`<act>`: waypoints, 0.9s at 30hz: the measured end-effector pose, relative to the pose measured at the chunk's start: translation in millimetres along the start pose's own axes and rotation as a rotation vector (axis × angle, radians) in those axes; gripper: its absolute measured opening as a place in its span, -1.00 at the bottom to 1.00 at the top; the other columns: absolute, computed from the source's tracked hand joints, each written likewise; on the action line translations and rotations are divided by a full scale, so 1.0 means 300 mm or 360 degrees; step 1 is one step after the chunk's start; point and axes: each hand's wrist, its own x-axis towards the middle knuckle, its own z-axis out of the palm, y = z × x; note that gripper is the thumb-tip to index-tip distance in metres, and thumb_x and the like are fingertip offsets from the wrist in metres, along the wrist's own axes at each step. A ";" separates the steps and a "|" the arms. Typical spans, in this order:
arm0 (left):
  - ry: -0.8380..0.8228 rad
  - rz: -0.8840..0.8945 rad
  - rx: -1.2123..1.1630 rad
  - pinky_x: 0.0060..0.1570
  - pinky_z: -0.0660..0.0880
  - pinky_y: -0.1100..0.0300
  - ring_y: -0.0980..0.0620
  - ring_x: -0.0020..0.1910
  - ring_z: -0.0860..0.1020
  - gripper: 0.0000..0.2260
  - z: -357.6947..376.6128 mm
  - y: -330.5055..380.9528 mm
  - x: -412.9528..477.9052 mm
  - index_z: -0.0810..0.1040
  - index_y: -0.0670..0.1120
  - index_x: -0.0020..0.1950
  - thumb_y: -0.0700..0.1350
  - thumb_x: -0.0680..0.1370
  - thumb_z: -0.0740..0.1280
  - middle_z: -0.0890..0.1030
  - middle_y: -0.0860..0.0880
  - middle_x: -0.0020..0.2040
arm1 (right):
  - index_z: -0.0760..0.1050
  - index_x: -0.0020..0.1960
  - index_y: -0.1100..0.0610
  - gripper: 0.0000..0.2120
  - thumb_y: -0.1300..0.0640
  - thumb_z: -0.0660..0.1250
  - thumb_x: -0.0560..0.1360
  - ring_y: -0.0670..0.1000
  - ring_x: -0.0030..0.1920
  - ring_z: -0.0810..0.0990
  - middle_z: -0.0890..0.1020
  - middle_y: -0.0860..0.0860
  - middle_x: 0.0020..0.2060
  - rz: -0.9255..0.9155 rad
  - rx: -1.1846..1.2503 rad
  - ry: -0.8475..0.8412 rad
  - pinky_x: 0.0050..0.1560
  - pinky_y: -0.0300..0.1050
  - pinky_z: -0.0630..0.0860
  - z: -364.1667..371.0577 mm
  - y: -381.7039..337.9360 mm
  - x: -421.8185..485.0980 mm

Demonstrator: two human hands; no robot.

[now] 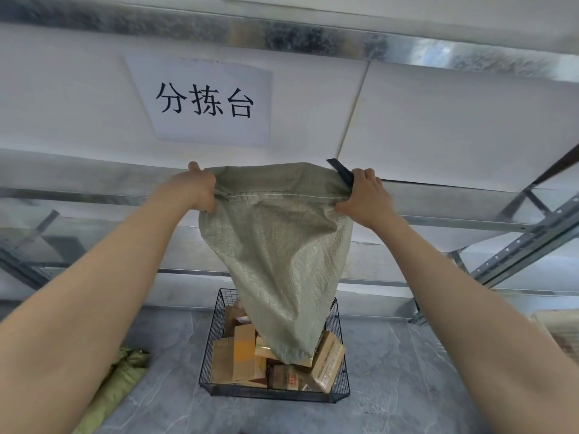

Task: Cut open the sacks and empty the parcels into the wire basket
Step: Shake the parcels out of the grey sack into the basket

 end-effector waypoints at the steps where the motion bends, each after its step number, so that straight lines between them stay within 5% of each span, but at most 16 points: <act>1: 0.0065 -0.0011 0.0001 -0.29 0.41 0.13 -0.12 -0.27 0.48 -0.70 0.006 -0.011 0.002 0.42 -0.25 0.15 -0.17 0.46 0.32 0.28 -0.21 0.18 | 0.33 0.23 0.16 -0.52 0.05 0.39 0.38 0.11 0.11 0.42 0.41 0.04 0.05 -0.0006 -0.0022 0.0089 -0.12 -0.05 0.33 -0.004 0.000 -0.001; 5: 0.0297 0.0061 -0.0202 -0.20 0.42 0.08 -0.17 -0.22 0.47 -0.86 0.023 -0.063 0.012 0.45 -0.13 -0.01 -0.09 0.53 0.22 0.33 -0.17 0.02 | 0.38 0.10 0.19 -0.80 0.23 0.18 0.49 0.19 -0.18 0.49 0.48 0.08 -0.26 -0.0004 -0.0048 0.0428 -0.25 -0.07 0.30 -0.046 -0.001 -0.005; 9: 0.0318 0.0178 -0.0659 -0.33 0.26 0.14 -0.09 -0.21 0.39 -0.73 0.021 -0.099 0.011 0.39 -0.22 -0.26 -0.15 0.60 0.14 0.42 -0.16 -0.29 | 0.42 0.12 0.20 -0.82 0.21 0.15 0.54 0.16 -0.26 0.43 0.49 0.10 -0.27 0.0118 -0.0007 0.0651 -0.26 -0.05 0.32 -0.069 0.011 -0.006; 13: 0.0249 0.0068 -0.1289 -0.17 0.32 0.16 -0.06 -0.12 0.44 -0.76 -0.002 -0.131 -0.006 0.55 -0.20 0.05 -0.08 0.62 0.17 0.51 -0.12 -0.04 | 0.47 0.02 0.23 -0.84 0.25 0.12 0.55 0.19 -0.18 0.52 0.56 0.14 -0.18 0.0278 0.0049 0.0822 -0.26 -0.05 0.32 -0.085 0.031 0.009; 19: 0.0599 -0.0071 -0.1573 -0.40 0.14 0.16 -0.01 -0.36 0.28 -0.87 -0.093 -0.082 -0.008 0.40 -0.13 -0.16 -0.11 0.57 0.21 0.32 -0.09 -0.31 | 0.47 0.04 0.22 -0.81 0.27 0.10 0.56 0.12 -0.24 0.40 0.46 0.07 -0.25 0.0396 0.0202 0.0965 -0.25 -0.08 0.26 -0.164 -0.025 0.006; 27: 0.0913 -0.0121 -0.1880 -0.35 0.17 0.16 -0.01 -0.38 0.23 -0.76 -0.198 -0.056 -0.005 0.28 -0.04 -0.41 -0.16 0.46 0.20 0.28 -0.04 -0.41 | 0.44 0.09 0.18 -0.83 0.22 0.11 0.57 0.10 -0.25 0.43 0.48 0.04 -0.24 0.0262 0.0362 0.1131 -0.27 -0.10 0.28 -0.260 -0.066 0.011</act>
